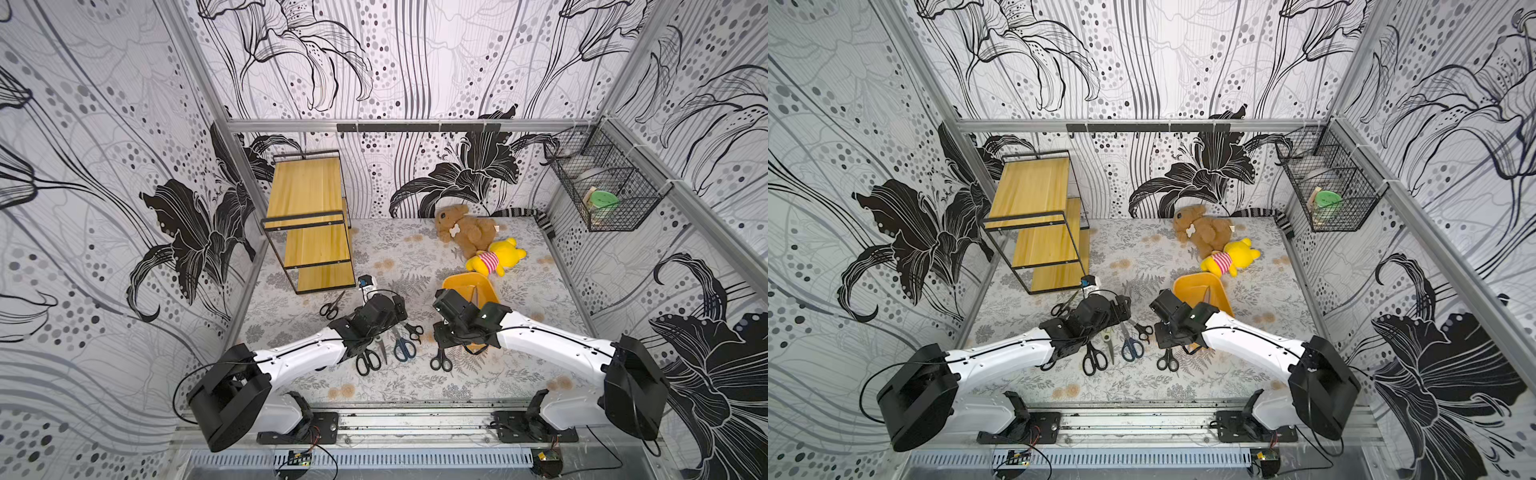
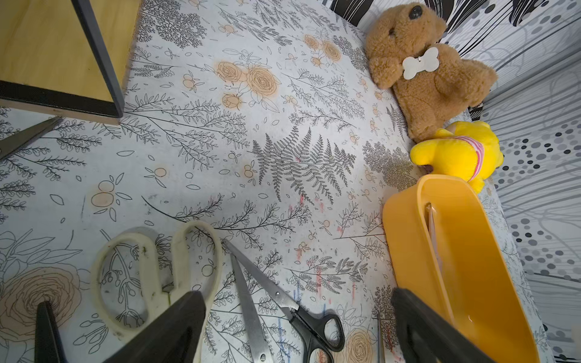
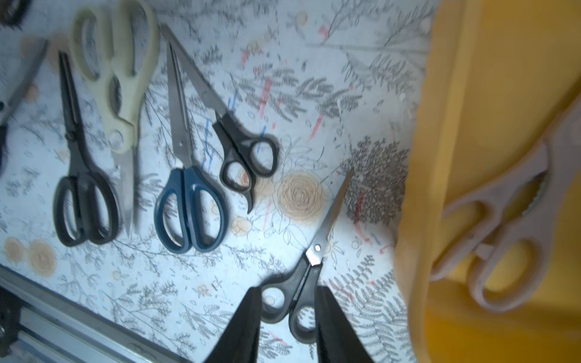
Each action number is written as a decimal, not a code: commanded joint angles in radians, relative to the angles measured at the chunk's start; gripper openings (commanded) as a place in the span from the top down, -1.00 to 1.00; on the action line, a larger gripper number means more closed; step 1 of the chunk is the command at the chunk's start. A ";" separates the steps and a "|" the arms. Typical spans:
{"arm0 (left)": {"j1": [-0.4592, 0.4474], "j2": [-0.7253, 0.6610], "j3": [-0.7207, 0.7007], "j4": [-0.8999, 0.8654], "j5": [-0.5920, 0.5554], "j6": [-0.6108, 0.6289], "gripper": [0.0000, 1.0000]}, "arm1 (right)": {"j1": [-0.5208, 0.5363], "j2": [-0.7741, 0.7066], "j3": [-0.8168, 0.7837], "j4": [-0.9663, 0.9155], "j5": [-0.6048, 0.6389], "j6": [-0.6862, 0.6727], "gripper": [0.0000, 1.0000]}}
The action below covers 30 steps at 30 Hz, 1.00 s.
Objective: Put the scissors into the storage box
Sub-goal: Pick up the scissors from the center of the board.
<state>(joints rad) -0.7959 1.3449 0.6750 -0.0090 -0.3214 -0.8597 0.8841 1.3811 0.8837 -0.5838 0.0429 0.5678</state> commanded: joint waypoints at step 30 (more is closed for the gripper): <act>0.021 0.027 0.011 0.026 0.008 -0.038 -0.95 | 0.064 0.066 -0.163 0.023 -0.009 0.099 0.54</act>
<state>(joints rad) -0.7837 1.3792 0.6895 -0.0067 -0.3141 -0.8860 0.9386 1.4261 0.7288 -0.5667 0.0360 0.6441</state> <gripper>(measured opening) 0.974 0.231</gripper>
